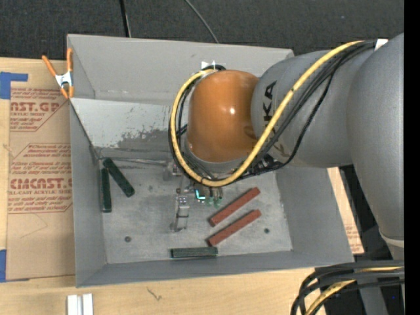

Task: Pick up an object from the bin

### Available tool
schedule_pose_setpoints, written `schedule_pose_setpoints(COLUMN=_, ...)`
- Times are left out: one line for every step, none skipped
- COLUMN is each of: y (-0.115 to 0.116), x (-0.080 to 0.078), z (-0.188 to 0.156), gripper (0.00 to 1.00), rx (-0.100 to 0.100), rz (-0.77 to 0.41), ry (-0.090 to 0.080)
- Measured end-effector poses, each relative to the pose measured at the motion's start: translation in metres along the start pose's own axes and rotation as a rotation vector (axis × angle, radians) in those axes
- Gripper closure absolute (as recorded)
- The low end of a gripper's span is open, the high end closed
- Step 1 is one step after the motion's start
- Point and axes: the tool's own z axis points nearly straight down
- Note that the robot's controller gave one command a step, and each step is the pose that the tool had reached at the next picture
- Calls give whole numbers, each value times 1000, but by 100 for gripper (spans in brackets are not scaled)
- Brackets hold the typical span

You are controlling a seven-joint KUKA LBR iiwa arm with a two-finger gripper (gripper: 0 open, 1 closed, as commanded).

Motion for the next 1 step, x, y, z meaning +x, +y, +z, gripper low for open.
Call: schedule_pose_setpoints(y=-1, x=-2, z=-4, gripper=0, rx=-1, rz=1, ry=-7)
